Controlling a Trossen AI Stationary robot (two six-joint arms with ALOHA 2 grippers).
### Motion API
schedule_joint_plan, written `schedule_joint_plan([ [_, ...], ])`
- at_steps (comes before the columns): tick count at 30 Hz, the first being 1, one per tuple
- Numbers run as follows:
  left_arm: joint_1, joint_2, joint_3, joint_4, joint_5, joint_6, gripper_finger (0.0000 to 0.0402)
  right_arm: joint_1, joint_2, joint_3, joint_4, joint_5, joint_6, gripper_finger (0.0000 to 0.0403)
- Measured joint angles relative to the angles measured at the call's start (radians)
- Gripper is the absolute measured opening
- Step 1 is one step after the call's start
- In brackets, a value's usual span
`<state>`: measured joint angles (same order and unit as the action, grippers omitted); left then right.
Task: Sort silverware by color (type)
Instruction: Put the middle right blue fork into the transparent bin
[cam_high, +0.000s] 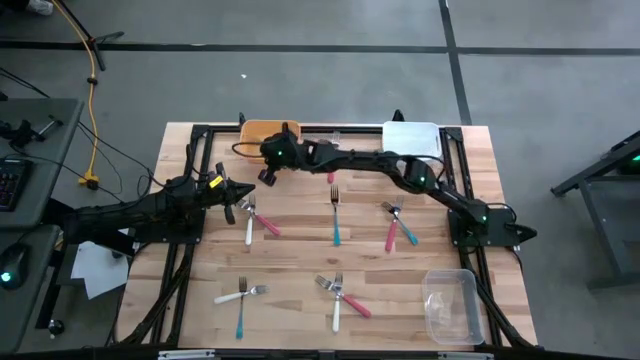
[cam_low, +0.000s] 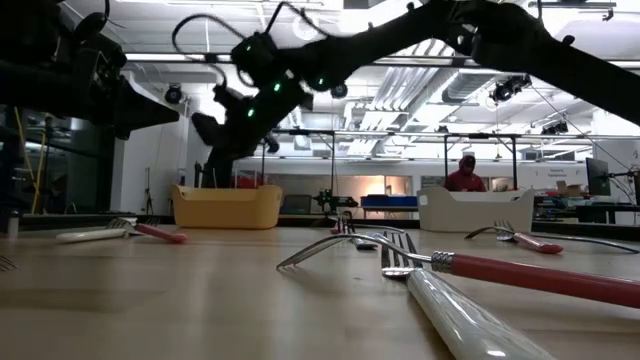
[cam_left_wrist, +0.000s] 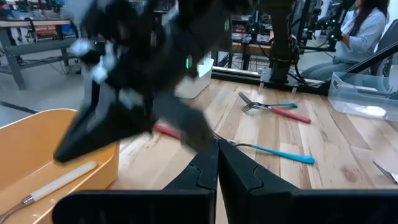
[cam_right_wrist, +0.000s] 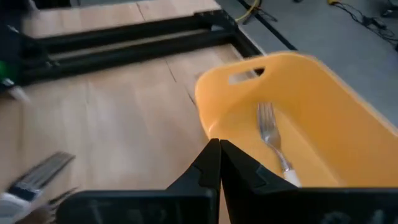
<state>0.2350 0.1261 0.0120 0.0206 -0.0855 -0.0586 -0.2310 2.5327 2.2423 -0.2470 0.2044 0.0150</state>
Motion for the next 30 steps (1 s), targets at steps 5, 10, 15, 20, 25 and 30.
schedule_joint_plan([
  [5,0.0,0.0,0.0,0.0,0.0,0.0,0.0,0.013,0.001,0.001,0.026,0.005,-0.014,0.0],
  [10,0.0,0.0,0.0,-0.001,0.001,0.001,0.0,0.016,0.007,-0.064,0.137,-0.067,-0.014,0.0],
  [15,0.0,0.0,0.0,0.0,0.0,0.0,0.0,0.024,0.013,-0.245,0.391,-0.161,0.045,0.0],
  [20,0.0,0.0,0.0,0.0,-0.001,0.0,0.0,0.066,-0.08,-0.415,0.433,-0.146,0.062,0.0],
  [25,0.0,0.0,0.0,0.0,-0.001,0.0,0.0,0.1,-0.224,-0.606,0.487,-0.095,0.079,0.0],
  [30,0.0,0.0,0.0,0.0,-0.003,0.0,0.0,0.123,-0.352,-0.775,0.541,-0.079,0.12,0.0],
])
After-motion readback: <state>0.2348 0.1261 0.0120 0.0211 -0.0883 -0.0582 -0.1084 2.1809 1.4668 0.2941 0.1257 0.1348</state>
